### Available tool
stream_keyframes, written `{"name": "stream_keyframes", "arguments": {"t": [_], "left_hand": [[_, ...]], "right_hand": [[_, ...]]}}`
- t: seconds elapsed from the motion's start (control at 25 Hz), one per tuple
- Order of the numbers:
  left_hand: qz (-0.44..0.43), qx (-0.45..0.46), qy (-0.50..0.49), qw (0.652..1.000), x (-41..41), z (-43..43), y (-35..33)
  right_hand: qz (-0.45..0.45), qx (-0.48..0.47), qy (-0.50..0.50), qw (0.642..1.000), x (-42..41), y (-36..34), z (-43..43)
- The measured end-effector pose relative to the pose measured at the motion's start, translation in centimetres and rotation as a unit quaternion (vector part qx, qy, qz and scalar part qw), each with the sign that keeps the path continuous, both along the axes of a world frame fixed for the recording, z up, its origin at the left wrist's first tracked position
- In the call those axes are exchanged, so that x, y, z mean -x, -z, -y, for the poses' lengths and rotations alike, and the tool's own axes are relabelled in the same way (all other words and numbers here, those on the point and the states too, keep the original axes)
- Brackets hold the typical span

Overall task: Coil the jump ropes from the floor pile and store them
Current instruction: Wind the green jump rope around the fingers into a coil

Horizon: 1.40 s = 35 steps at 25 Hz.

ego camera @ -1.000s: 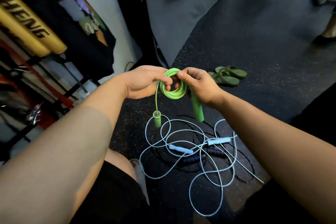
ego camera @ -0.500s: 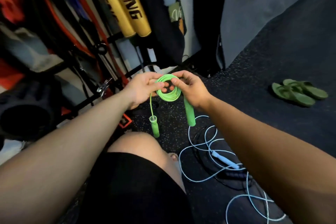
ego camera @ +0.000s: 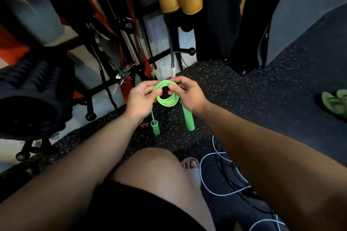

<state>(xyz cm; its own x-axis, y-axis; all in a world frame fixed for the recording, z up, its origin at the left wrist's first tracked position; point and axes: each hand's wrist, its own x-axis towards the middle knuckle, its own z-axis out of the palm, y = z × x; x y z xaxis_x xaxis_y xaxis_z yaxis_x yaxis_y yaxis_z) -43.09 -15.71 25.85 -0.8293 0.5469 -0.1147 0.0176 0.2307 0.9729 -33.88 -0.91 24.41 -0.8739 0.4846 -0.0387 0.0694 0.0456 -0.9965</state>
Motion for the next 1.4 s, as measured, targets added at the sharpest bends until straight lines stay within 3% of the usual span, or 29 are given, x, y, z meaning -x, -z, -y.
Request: {"name": "stream_keyframes", "arguments": {"t": [0.24, 0.4, 0.8, 1.16, 1.28, 1.4], "left_hand": [[0.025, 0.005, -0.068, 0.997, 3.5, 0.5, 4.4], [-0.01, -0.002, -0.114, 0.993, 5.1, 0.2, 5.9], [0.01, -0.006, -0.158, 0.987, 10.2, -1.8, 8.5], [-0.053, 0.041, -0.167, 0.984, 14.1, -2.8, 11.0], [-0.061, 0.097, -0.187, 0.976, 15.9, -2.9, 12.1], [-0.015, 0.188, -0.171, 0.967, 18.3, -3.2, 13.3]], "right_hand": [[0.013, -0.02, -0.029, 0.999, 4.9, 4.2, -0.1], [0.002, -0.056, -0.037, 0.998, 8.0, 5.7, -0.2], [-0.007, -0.142, 0.031, 0.989, 13.8, 9.5, -1.0], [0.021, 0.009, -0.001, 1.0, 18.8, 11.4, -2.7], [0.018, 0.064, 0.015, 0.998, 20.8, 11.5, -2.3], [0.023, 0.081, 0.019, 0.996, 22.7, 12.0, -2.4]]}}
